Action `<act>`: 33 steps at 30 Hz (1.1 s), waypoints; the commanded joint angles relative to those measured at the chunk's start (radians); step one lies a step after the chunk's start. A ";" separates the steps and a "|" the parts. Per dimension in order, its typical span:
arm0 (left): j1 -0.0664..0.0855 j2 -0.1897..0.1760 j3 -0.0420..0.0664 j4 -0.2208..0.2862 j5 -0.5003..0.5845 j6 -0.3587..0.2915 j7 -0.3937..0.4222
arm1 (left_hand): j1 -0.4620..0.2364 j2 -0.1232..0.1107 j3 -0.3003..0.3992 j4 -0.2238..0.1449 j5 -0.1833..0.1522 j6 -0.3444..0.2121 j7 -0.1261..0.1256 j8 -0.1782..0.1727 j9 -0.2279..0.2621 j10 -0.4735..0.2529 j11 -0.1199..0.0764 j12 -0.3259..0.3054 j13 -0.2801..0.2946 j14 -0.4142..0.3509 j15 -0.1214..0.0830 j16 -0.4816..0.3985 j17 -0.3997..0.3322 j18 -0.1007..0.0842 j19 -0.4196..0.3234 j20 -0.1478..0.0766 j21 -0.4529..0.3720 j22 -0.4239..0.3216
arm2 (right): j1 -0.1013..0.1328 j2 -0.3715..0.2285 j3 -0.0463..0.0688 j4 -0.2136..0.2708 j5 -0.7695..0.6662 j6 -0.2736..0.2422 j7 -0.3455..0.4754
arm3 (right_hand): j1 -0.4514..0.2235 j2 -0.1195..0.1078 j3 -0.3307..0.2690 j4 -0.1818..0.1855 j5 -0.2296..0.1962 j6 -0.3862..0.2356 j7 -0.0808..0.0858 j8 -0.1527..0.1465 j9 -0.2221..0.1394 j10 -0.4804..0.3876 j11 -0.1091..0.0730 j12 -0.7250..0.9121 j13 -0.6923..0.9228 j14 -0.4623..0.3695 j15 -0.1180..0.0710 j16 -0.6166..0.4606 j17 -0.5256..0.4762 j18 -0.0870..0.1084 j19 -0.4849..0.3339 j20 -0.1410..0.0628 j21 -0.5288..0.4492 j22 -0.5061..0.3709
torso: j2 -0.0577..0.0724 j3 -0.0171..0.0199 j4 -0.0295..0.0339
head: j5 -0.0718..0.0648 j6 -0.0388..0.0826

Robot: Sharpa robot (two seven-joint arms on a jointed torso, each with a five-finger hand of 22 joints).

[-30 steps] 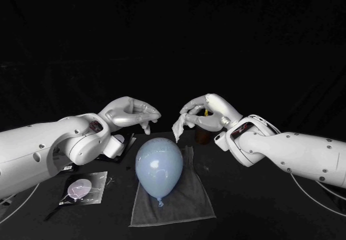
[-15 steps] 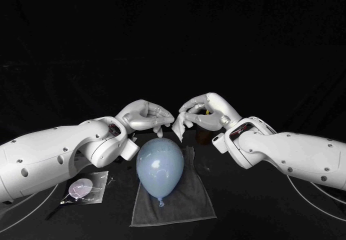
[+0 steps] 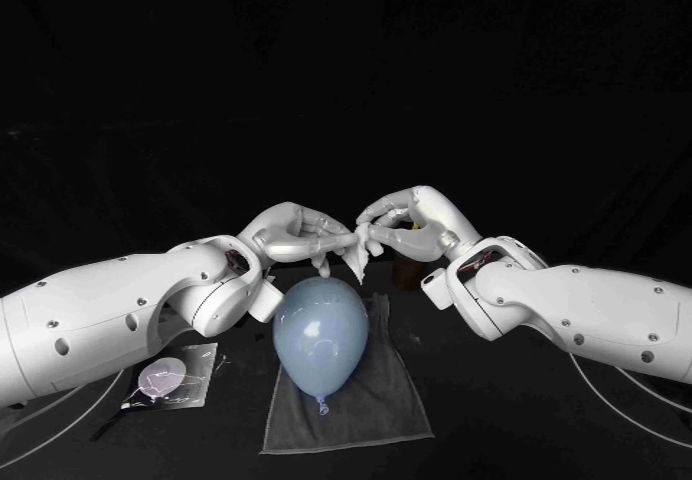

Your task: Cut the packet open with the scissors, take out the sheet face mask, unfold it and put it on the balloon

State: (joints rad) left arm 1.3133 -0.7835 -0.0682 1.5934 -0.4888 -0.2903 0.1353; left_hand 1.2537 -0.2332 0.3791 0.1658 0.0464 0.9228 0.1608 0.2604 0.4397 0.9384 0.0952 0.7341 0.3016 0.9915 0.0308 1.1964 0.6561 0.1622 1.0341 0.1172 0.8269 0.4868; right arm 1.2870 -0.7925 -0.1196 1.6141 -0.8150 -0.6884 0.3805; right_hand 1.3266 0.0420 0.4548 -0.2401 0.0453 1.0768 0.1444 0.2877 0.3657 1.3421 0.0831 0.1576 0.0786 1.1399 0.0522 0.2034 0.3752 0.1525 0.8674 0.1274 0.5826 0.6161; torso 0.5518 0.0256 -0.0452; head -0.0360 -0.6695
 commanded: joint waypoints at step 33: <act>-0.001 0.014 0.000 0.000 -0.010 0.027 0.018 | 0.060 0.022 -0.070 0.064 0.001 0.057 -0.027 0.009 0.023 -0.011 -0.019 0.031 0.023 -0.003 -0.010 -0.008 0.016 0.022 0.015 -0.001 -0.024 -0.020 | 0.000 0.013 0.001 -0.010 0.016 0.023 -0.006 | 0.004 -0.002 0.054 -0.046 0.003 0.007 0.003 0.005 0.002 -0.001 -0.004 0.002 0.002 0.005 0.000 -0.005 0.003 0.011 -0.009 0.003 0.008 0.003 | 0.000 0.0011 -0.0005 | 0.001 -0.001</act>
State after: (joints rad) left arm 1.3127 -0.7729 -0.0688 1.5932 -0.4938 -0.2831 0.1355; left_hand 1.3017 -0.2118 0.3101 0.2293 0.0464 0.9719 0.1340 0.2657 0.4612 0.9272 0.0839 0.7629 0.3241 0.9884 0.0270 1.1914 0.6717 0.1707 1.0421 0.1162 0.8077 0.4685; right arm 1.2868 -0.7813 -0.1199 1.6047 -0.7963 -0.6768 0.3772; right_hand 1.3210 0.0364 0.4586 -0.2444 0.0468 1.0790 0.1465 0.2877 0.3657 1.3406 0.0844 0.1576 0.0797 1.1413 0.0539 0.2034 0.3774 0.1456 0.8639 0.1310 0.5865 0.6181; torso 0.5517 0.0262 -0.0457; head -0.0354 -0.6700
